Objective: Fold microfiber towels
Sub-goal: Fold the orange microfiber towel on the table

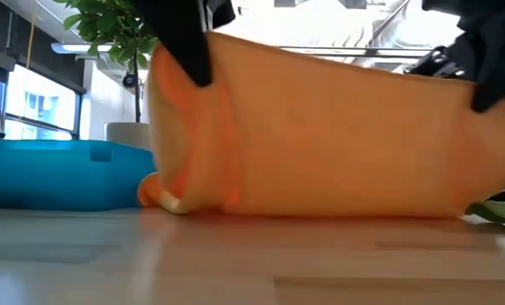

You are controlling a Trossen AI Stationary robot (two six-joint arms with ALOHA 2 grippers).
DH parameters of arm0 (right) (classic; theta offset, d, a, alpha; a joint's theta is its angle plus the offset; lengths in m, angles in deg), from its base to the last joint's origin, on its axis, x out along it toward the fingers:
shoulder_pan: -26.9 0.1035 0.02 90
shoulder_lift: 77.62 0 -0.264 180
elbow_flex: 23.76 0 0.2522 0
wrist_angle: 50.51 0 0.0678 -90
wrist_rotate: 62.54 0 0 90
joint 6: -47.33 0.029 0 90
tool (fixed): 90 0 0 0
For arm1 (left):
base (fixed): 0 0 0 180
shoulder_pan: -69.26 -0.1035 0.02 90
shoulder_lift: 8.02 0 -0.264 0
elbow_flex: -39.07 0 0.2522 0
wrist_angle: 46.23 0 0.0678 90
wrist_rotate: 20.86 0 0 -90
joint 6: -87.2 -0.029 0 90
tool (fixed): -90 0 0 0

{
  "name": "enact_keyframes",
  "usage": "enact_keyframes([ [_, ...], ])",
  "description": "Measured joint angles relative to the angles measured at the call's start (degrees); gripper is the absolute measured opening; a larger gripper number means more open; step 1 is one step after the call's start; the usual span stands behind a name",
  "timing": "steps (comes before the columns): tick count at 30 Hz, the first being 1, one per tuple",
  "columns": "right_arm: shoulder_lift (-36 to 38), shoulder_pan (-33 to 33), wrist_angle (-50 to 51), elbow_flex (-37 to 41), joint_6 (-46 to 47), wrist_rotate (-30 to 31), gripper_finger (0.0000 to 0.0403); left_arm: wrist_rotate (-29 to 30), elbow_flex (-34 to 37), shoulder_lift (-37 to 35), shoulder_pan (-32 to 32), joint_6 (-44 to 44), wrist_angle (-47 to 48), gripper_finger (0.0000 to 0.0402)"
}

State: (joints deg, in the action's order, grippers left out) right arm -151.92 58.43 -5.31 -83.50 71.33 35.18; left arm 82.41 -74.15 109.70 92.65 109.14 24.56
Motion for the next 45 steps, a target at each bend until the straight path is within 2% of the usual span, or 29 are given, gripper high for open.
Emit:
enact_keyframes([
  [9, 0.0, 1.27, -0.99, 0.0, -0.61, -8.09, 0.0, -13.65, -0.09, 1.43, -0.86, -1.07, -4.54, 0.0],
  [13, 0.0, 1.24, -1.01, 0.0, -2.04, -6.29, 0.0, -16.03, -0.09, 1.62, -1.8, -2.02, -3.96, 0.0001],
  [17, -1.1, 1.01, -0.79, -0.02, -3.72, -1.63, 0.0, -13.89, 0.07, 2.49, -3.09, -1.68, -2.02, 0.0001],
  [22, -7.42, -0.61, -0.42, -0.02, -8.35, 1.12, 0.0, -13.33, 0.17, 4.85, -4.76, 0.32, 1.28, 0.0001],
  [26, -11.93, -2.61, -0.86, -0.02, -12.34, 10.49, 0.0, -14.36, 0.17, 6.33, -5.51, -0.37, 2.09, 0.0],
  [28, -13.09, -3.83, -1.88, -0.02, -14.55, 13.34, 0.0, -14.26, 0.17, 6.36, -5.89, -1.34, 2.84, 0.0],
  [31, -13.42, -6.21, -2.57, -0.02, -17.04, 14.87, 0.0, -12.32, 0.17, 6.3, -6.68, -2.02, 4.86, 0.0],
  [36, -13.42, -10.32, -3.38, -0.02, -19.73, 16.37, 0.0, -4.34, 0.16, 6.3, -8.52, -1.73, 11.92, 0.0],
  [39, -13.42, -12.72, -5.14, -0.02, -21.6, 16.41, 0.0, -0.91, 0.28, 6.3, -9.97, -1.69, 12.47, 0.0],
  [45, -13.42, -16.93, -8.79, -0.02, -25.4, 16.7, 0.0, 0.41, 0.31, 6.3, -12.45, -3.06, 12.63, 0.0],
])
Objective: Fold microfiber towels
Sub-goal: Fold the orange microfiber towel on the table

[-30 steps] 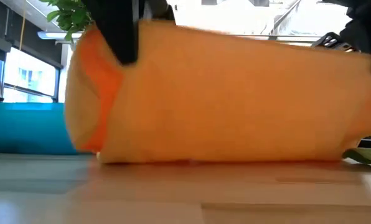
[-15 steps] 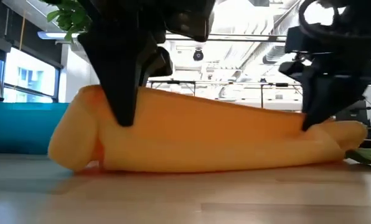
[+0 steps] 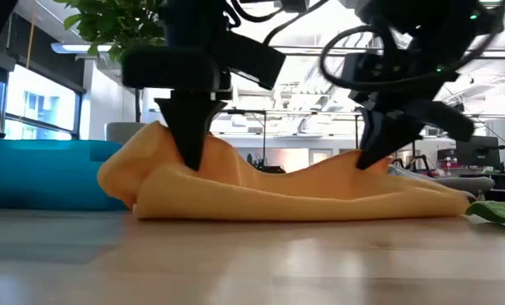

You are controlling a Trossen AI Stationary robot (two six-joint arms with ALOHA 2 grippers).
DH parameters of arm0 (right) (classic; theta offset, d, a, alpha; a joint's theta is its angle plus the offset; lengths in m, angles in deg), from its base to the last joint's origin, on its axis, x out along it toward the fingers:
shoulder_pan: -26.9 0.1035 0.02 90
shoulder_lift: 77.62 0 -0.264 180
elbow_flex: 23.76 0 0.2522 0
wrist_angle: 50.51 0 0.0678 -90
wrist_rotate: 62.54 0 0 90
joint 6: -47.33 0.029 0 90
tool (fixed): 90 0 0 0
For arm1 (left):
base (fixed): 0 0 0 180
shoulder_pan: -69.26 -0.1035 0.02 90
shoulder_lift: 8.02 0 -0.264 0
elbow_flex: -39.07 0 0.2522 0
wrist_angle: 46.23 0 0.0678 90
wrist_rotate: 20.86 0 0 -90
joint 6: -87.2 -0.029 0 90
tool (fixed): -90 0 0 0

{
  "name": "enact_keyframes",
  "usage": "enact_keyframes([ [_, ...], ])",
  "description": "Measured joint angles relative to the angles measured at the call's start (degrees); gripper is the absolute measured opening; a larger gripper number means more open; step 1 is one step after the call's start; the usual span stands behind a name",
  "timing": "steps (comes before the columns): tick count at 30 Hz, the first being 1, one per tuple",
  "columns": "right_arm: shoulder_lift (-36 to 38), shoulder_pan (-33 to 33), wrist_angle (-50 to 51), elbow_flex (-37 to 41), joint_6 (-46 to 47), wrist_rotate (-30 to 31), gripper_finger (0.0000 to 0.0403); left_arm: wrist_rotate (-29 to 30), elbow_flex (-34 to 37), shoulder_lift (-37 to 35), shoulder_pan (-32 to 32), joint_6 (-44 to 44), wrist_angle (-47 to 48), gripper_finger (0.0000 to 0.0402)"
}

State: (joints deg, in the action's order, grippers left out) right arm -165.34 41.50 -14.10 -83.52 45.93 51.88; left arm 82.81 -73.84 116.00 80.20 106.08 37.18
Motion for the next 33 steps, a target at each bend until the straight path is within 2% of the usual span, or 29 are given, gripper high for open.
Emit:
enact_keyframes([
  [8, -0.39, -3.75, -0.46, 0.0, -0.14, -0.03, 0.0, 1.1, 0.12, -0.02, -2.76, 0.54, 3.01, 0.0],
  [15, -2.39, -4.18, -0.88, 0.0, -0.16, -0.97, 0.0007, 1.27, 3.6, -0.07, -4.24, 1.03, 1.76, 0.0],
  [18, -2.51, -4.18, -0.86, 0.0, -0.16, -0.64, 0.0033, 1.2, 5.65, -0.07, -4.59, 1.51, 0.2, 0.0001],
  [22, -1.39, -3.69, -0.62, 0.0, -1.06, 0.94, 0.0091, 2.12, 6.76, -0.07, -4.59, 2.48, -0.15, 0.001],
  [25, 0.23, -2.97, -0.61, 0.0, 1.76, 0.24, 0.0125, 2.38, 6.93, -0.07, -4.59, 2.46, -0.64, 0.0021],
  [30, 1.35, -1.15, -1.54, -0.02, 9.44, -4.57, 0.0141, 4.16, 6.95, -0.07, -4.59, 2.57, -0.55, 0.0037],
  [33, 0.04, 0.13, -2.33, -0.04, 11.58, -5.41, 0.0142, 5.53, 6.95, -0.07, -4.59, 2.52, -0.51, 0.0048],
])
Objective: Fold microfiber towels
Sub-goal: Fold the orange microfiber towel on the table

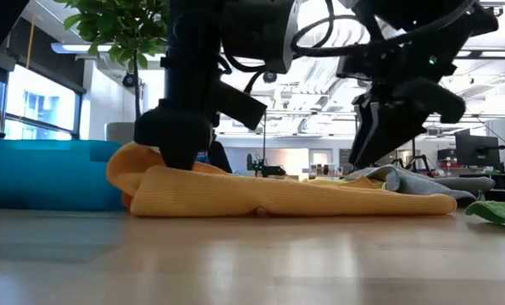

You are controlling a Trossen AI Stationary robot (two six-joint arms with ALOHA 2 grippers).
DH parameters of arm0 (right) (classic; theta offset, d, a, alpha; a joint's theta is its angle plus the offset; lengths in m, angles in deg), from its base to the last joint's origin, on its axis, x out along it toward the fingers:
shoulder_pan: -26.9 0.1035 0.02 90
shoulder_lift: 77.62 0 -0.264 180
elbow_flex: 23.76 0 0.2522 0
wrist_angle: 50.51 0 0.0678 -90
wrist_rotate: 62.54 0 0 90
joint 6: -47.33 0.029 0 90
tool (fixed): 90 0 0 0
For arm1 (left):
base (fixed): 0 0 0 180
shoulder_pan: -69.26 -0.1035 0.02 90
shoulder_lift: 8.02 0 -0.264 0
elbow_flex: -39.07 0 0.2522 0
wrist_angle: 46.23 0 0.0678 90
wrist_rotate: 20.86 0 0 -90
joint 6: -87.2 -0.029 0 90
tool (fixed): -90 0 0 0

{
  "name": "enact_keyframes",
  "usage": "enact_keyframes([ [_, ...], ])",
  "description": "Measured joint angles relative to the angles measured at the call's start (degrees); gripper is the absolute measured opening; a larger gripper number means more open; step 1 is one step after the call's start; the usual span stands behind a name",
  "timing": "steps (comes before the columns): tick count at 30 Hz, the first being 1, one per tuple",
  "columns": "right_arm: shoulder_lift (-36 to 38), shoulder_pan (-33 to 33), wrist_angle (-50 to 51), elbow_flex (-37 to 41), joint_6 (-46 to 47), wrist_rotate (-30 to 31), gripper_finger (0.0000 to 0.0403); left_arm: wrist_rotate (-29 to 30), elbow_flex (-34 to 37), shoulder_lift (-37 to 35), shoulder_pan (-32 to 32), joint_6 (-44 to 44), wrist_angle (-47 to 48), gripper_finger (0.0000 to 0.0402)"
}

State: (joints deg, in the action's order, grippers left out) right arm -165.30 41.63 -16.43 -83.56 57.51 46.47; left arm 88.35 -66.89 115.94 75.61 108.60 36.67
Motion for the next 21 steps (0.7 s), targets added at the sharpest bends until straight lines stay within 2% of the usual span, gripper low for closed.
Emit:
enact_keyframes([
  [9, -6.35, 0.76, -0.97, 0.02, 0.35, -0.19, 0.0142, 1.35, 0.0, 0.0, 0.22, -0.4, 0.54, 0.0094],
  [21, -6.69, 0.73, 7.67, -0.13, 0.53, -1.16, 0.0142, 3.81, 0.0, 0.0, 1.27, -0.36, 7.11, 0.016],
])
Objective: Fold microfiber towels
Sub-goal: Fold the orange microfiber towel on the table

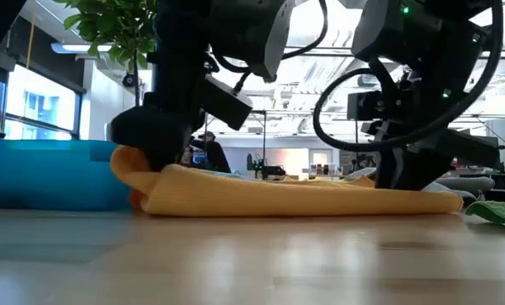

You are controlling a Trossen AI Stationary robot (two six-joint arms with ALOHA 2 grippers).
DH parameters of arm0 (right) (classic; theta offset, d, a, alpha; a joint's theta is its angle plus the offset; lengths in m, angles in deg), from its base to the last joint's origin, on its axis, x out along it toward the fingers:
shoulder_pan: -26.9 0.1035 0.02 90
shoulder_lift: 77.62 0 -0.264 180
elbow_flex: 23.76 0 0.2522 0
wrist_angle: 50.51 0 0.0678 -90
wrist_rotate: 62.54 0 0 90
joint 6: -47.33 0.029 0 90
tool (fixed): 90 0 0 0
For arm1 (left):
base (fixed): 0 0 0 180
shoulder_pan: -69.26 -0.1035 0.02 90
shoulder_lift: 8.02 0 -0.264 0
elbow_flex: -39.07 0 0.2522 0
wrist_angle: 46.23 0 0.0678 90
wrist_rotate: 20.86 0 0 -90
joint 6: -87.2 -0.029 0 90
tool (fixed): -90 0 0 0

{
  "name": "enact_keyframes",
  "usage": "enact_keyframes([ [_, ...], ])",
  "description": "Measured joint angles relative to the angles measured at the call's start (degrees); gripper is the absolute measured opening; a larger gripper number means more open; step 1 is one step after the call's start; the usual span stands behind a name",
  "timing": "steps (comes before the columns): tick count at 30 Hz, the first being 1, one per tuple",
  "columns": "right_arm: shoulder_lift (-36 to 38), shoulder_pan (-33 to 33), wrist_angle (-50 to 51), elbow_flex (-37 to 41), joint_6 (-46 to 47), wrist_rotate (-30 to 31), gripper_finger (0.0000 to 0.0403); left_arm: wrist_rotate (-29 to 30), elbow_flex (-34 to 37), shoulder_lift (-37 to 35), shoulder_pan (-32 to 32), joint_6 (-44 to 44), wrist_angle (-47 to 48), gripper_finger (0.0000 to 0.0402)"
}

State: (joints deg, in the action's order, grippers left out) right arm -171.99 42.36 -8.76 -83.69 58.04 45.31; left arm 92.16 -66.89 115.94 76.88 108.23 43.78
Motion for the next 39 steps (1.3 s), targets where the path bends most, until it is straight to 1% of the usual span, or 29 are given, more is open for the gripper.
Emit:
enact_keyframes([
  [5, 0.14, 0.0, 3.16, -0.08, -0.09, 0.2, 0.0142, 0.98, 0.0, 0.0, 0.33, -1.54, 1.94, 0.0159],
  [10, 0.11, 0.0, 4.32, -0.05, -0.49, 0.18, 0.0142, 5.14, 0.0, 0.0, 0.32, -6.7, 2.18, 0.0153],
  [12, 0.11, 0.0, 5.5, -0.05, -0.57, 0.48, 0.0142, 4.58, 0.0, 0.0, 0.32, -7.6, 2.16, 0.0152],
  [16, 0.05, -0.07, 10.47, 0.0, -1.81, 3.57, 0.0142, 1.39, -0.03, 0.0, 1.73, -10.88, 1.94, 0.0152],
  [18, 0.03, -0.07, 12.12, 0.08, -2.33, 5.11, 0.0142, 2.22, -0.07, 0.0, 2.78, -13.34, 1.78, 0.0152],
  [21, -0.02, -0.07, 12.69, 0.1, -3.65, 5.67, 0.0142, 4.89, -0.13, 0.0, 4.33, -16.56, 1.74, 0.0152],
  [25, -0.02, -0.07, 12.94, 0.13, -4.8, 5.73, 0.0142, 5.05, -1.68, 0.0, 6.31, -18.94, 0.24, 0.015],
  [27, -0.02, -0.07, 12.96, 0.15, -5.89, 5.79, 0.0142, 5.28, -2.76, 0.0, 7.56, -22.28, -0.62, 0.0147],
  [29, -0.04, -0.09, 12.93, 0.15, -6.93, 5.82, 0.0142, 8.67, -3.61, 0.0, 8.73, -26.98, -0.55, 0.0143],
  [33, -0.04, -0.09, 12.89, 0.15, -7.28, 5.84, 0.0142, 19.9, -3.69, 0.0, 9.39, -34.96, 0.3, 0.0134],
  [34, -0.04, -0.09, 12.9, 0.17, -6.98, 5.84, 0.0142, 22.37, -3.69, 0.0, 8.98, -35.42, 0.88, 0.0133],
  [36, -0.04, -0.07, 12.88, 0.17, -6.7, 5.82, 0.0142, 25.11, -3.69, 0.0, 7.96, -34.37, 2.03, 0.0133],
  [38, -0.04, -0.01, 12.85, 0.17, -6.7, 5.86, 0.0142, 25.24, -3.69, 0.0, 6.88, -31.11, 4.37, 0.0133],
  [39, -0.04, 0.0, 12.83, 0.17, -6.7, 5.87, 0.0142, 24.36, -3.69, 0.0, 6.4, -29.09, 5.56, 0.0133],
])
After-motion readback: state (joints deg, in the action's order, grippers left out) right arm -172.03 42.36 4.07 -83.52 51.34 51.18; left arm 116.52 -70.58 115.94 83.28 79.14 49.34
